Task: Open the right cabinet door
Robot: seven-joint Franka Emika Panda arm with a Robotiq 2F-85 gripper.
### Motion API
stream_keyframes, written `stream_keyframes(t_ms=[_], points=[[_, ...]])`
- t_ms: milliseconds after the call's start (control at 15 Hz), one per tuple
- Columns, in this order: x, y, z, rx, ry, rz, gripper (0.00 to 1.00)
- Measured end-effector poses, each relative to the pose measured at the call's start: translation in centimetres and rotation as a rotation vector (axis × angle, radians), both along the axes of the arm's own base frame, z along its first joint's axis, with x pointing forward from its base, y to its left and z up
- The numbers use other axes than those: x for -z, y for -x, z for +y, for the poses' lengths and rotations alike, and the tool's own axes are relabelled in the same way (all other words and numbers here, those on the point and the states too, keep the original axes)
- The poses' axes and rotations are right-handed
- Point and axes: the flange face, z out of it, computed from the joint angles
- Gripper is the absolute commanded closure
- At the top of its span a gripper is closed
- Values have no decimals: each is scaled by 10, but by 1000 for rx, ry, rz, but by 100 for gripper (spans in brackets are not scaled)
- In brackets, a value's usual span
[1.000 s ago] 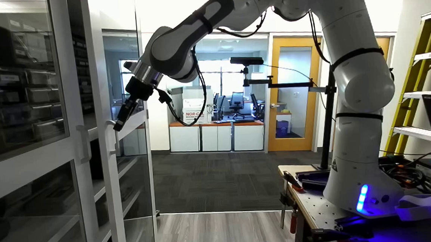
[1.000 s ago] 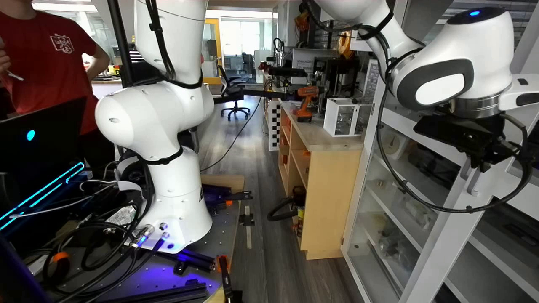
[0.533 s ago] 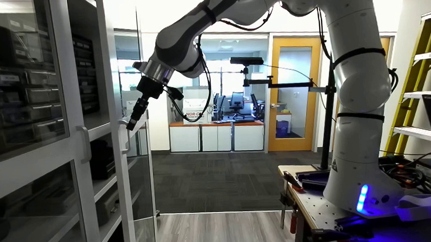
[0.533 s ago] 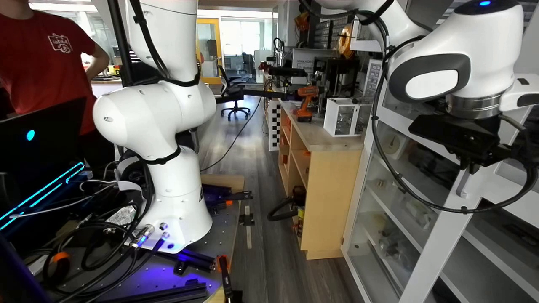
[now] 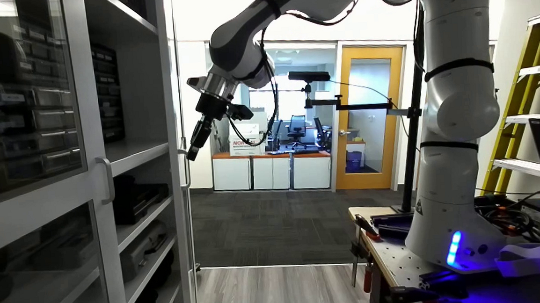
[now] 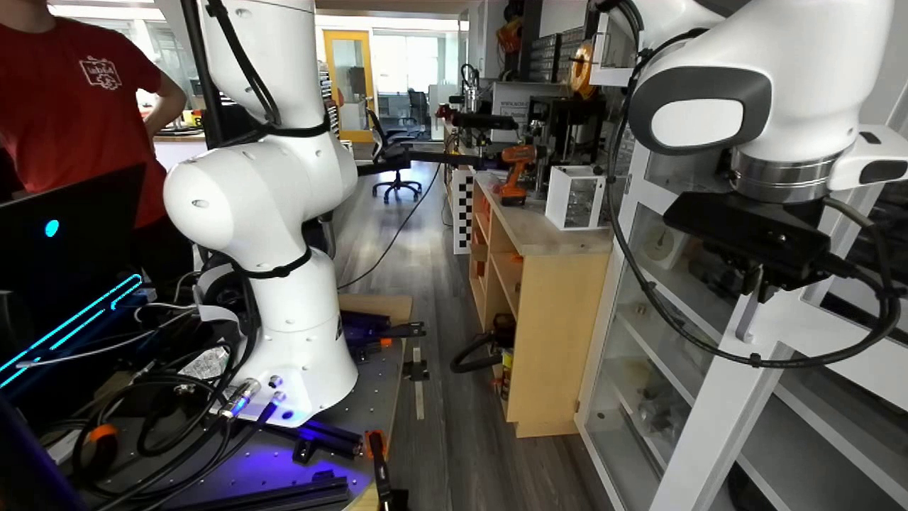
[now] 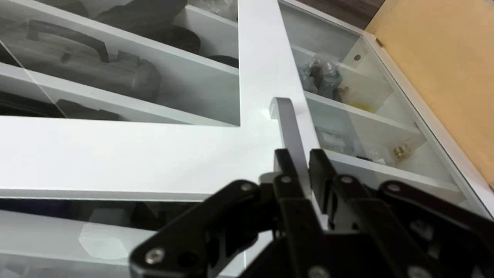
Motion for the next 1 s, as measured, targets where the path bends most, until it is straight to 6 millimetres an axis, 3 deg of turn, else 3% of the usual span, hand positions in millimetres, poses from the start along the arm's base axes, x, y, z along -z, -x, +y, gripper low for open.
stream_keyframes(t_ms=[267,533,600,733,1000], points=[[-19,26,-22,27,63,56,28],[-51,45,-67,133,187,60,1],[-56,47,-70,147,214,68,1],[-62,49,-63,157,252,91,0],[-59,43,-25,160,260,162,0]])
